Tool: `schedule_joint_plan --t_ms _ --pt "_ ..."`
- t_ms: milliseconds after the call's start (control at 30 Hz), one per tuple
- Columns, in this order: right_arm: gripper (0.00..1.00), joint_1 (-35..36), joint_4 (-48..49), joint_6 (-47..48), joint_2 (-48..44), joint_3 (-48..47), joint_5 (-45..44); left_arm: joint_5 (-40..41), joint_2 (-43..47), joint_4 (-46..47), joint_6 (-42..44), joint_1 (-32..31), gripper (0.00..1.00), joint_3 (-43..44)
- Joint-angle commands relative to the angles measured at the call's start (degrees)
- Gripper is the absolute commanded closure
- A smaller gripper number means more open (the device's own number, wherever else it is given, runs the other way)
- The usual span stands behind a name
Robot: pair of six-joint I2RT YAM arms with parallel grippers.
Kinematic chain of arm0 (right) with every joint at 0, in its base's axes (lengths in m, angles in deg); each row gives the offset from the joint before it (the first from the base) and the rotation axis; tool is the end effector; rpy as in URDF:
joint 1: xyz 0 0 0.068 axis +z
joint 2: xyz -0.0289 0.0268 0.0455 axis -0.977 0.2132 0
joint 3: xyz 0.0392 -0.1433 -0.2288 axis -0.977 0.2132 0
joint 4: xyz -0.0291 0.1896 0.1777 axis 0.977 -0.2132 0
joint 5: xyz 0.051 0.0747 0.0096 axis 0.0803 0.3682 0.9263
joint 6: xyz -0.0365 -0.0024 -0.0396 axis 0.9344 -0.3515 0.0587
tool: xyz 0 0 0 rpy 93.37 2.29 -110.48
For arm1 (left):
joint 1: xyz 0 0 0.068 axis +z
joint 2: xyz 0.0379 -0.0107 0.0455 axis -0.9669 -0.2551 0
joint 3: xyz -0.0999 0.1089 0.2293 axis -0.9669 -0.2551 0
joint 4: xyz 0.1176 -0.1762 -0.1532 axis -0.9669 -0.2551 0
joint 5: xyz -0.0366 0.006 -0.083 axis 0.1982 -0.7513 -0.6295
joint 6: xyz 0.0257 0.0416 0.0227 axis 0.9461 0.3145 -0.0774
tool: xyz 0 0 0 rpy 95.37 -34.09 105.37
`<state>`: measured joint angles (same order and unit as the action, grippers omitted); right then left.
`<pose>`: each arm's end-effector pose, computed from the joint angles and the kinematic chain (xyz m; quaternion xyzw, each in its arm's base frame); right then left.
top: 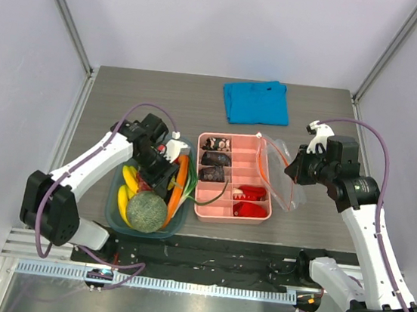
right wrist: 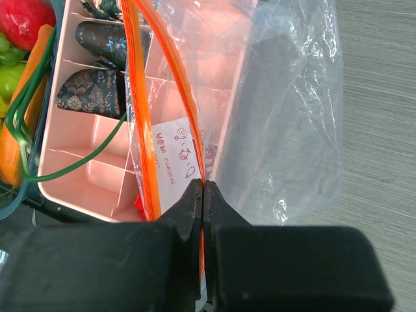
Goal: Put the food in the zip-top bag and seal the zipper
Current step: Pick up the fake vegetable from the bin.
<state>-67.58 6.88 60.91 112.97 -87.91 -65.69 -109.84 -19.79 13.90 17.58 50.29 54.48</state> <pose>0.1763 0.0411 0.3390 -0.0969 0.8959 0.1745 0.3969 0.2150 -0.1169 0.2569 0.3304 0.9141 -0.2279 0.0573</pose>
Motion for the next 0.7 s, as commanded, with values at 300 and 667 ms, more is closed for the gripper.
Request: schedule_joint_plan --t_ms 300,667 --pt "0.99 -0.18 2.78 -0.28 -0.50 0.31 0.55 -9.59 1.87 -8.09 1.15 0.23 1.00 6.49" --pt "0.99 -0.18 3.22 -0.98 -0.76 0.40 0.91 -3.53 4.67 -5.58 -1.48 0.23 0.59 6.60"
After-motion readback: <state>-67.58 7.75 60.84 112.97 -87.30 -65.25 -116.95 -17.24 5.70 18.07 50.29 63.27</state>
